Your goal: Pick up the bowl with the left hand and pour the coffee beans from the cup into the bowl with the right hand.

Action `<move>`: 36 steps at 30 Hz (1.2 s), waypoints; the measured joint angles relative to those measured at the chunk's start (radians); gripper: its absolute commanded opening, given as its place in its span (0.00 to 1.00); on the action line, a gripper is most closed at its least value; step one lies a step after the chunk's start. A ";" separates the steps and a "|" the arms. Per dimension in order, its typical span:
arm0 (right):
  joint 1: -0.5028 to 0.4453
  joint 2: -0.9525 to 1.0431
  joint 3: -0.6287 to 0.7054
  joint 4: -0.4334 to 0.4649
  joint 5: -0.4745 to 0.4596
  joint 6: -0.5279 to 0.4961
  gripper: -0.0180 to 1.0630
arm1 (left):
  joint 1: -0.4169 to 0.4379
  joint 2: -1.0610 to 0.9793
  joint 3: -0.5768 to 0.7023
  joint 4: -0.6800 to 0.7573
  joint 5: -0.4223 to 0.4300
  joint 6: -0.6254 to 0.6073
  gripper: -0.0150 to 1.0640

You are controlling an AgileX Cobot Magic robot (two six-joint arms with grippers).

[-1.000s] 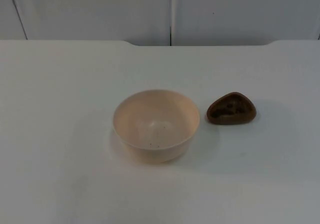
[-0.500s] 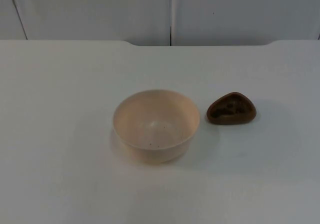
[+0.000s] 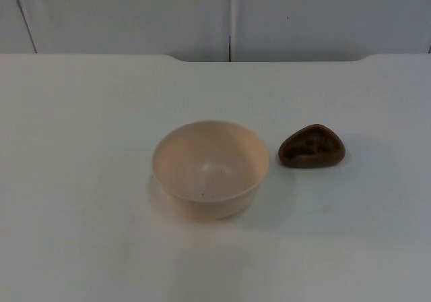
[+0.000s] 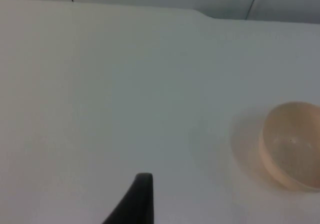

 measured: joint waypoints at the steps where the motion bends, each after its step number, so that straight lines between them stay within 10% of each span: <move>1: 0.000 0.000 0.000 0.000 0.000 0.000 0.99 | 0.000 0.010 0.000 -0.008 0.000 0.007 0.99; 36: 0.000 0.000 0.000 0.000 0.000 0.004 0.99 | 0.000 0.299 0.000 -0.408 -0.124 0.345 0.99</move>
